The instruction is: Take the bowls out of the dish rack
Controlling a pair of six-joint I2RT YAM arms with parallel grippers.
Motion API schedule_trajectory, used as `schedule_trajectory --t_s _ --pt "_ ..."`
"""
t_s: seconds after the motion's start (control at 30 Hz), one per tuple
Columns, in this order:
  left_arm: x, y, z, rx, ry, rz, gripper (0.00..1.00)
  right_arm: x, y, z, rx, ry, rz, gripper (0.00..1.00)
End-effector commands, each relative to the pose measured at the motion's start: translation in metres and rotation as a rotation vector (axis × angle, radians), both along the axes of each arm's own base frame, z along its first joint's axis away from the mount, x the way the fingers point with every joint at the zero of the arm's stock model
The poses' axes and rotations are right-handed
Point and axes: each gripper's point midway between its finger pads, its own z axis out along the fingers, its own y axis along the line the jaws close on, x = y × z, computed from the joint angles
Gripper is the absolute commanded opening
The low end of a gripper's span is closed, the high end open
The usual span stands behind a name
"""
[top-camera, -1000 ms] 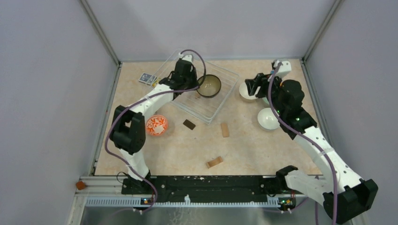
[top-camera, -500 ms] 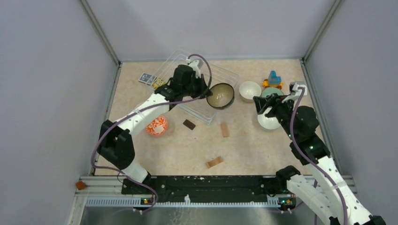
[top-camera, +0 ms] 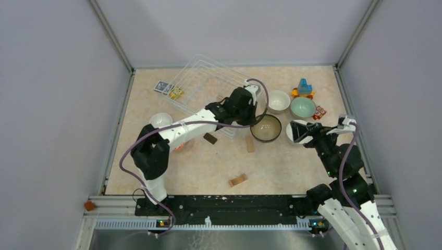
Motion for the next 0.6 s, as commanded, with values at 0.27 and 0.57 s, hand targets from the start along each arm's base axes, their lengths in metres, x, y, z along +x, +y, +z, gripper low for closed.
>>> schedule_trajectory --t_s 0.27,0.57 --pt "0.02 -0.054 -0.023 0.053 -0.084 -0.021 0.05 -0.014 0.01 -0.011 -0.011 0.01 0.083 0.8" --pt "0.033 -0.063 -0.044 0.093 -0.083 -0.009 0.21 -0.014 0.007 -0.021 -0.034 0.041 0.07 0.8"
